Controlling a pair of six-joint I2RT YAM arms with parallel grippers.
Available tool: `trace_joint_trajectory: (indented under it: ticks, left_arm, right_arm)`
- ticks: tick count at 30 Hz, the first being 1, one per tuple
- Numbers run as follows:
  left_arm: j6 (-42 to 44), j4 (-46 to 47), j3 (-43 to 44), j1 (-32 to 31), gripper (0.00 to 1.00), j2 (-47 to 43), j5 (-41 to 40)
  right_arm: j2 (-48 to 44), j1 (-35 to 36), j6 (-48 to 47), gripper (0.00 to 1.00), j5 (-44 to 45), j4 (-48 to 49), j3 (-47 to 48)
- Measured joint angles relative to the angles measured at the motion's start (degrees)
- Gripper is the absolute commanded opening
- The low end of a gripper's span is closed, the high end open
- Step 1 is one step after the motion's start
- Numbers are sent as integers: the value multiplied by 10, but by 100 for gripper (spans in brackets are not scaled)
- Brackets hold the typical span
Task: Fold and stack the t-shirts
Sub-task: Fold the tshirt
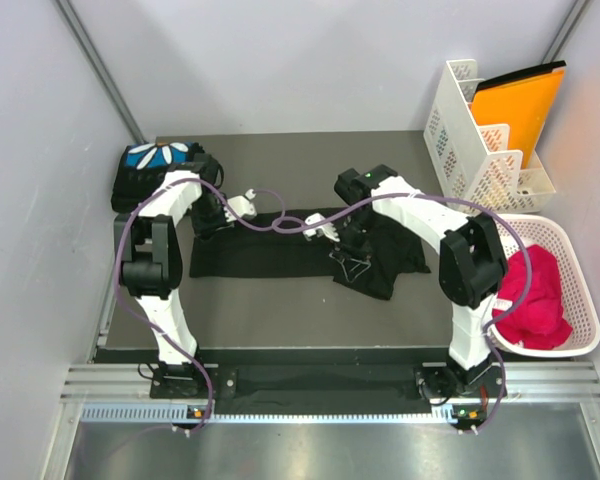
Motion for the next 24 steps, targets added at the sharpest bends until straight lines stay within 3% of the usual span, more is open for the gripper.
trace_joint_trajectory:
  ticks: [7,8,9,10,11,19,24]
  left_arm:
    - [0,2,0,-3,35,0,0]
    - [0,4,0,-3,35,0,0]
    - [0,7,-1,-3,35,0,0]
    - [0,14,-3,-3,35,0,0]
    - [-1,22,-5,-3,36,0,-1]
    - [-17,71,-14,-7,36,0,0]
    - [-19,84,-14,-11,36,0,0]
  right_arm:
    - [-8,-1,18,45,17,12,-6]
    - [-10,-5,25,40,21,18,-9]
    - [-12,-12,37,18,27,25,-11]
    - [-13,-24,47,4,32,34,-12]
    - [-13,-39,58,0,38,44,-12]
    - [25,-192,129,0,70,112,28]
    - [76,-223,141,0,80,136,42]
